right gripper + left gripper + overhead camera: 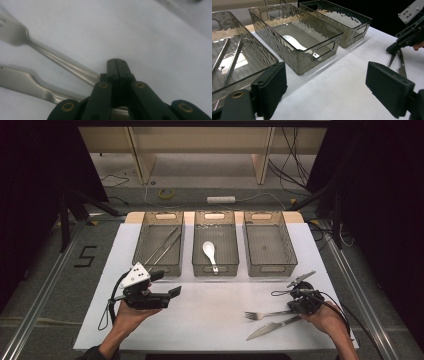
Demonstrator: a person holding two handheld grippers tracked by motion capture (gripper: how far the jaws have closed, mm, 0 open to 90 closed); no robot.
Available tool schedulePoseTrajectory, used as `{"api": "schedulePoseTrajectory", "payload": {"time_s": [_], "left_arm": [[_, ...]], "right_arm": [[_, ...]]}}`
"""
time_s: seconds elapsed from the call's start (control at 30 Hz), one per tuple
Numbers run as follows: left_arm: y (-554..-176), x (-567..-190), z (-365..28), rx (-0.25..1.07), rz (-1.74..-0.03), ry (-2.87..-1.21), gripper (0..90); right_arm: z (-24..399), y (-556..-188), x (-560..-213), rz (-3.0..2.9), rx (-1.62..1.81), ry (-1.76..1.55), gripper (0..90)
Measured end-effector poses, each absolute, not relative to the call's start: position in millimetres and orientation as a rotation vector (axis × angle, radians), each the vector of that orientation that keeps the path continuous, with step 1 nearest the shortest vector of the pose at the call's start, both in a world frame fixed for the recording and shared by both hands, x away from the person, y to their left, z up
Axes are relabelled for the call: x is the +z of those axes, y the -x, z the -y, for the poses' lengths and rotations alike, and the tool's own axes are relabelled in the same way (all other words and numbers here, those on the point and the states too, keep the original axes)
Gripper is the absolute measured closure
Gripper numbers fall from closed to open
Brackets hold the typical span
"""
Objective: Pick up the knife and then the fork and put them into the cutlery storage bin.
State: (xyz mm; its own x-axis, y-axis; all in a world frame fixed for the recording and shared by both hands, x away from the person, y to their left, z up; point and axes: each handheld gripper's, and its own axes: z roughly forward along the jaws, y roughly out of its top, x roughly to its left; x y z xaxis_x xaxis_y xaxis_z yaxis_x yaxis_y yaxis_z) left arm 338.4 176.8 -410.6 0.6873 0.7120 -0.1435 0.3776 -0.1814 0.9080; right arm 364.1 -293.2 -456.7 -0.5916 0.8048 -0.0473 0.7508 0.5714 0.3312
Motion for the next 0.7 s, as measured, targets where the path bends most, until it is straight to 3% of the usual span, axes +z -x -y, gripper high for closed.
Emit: {"api": "schedulePoseTrajectory", "payload": {"time_s": [0.37,0.7], "left_arm": [[-338.5,-410.7,-176.3,0.380,-0.864,-1.799,16.8],[-338.5,-410.6,-175.5,0.383,-0.858,-1.808,16.8]], "right_arm": [[301.7,-343.1,-453.6,-2.627,0.361,-1.287,90.0],[299.1,-324.3,-422.1,-2.727,0.467,-1.043,51.6]]}}
